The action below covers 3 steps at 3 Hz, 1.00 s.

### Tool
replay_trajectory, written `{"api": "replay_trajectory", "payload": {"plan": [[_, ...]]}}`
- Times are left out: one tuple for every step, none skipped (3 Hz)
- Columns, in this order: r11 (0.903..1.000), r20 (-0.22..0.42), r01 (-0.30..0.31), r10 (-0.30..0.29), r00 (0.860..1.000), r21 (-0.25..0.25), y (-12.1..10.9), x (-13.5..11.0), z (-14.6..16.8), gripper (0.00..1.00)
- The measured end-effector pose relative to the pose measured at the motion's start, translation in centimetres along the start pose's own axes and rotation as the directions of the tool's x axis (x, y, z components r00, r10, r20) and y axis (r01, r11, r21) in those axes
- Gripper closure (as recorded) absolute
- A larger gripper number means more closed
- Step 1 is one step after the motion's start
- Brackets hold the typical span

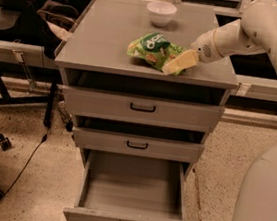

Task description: Place green rice chip bag into bottom drawer

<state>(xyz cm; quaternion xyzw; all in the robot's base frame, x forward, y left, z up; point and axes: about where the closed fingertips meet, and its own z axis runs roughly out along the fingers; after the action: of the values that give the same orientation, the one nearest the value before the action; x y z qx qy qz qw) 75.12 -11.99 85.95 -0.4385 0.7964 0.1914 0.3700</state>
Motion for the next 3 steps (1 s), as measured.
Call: {"api": "replay_trajectory", "payload": {"plan": [[1.0,0.0,0.0,0.0,1.0,0.0,0.0,0.0,0.0,0.19],[1.0,0.0,0.0,0.0,1.0,0.0,0.0,0.0,0.01,0.42],[1.0,0.0,0.0,0.0,1.0,0.0,0.0,0.0,0.01,0.66]]}}
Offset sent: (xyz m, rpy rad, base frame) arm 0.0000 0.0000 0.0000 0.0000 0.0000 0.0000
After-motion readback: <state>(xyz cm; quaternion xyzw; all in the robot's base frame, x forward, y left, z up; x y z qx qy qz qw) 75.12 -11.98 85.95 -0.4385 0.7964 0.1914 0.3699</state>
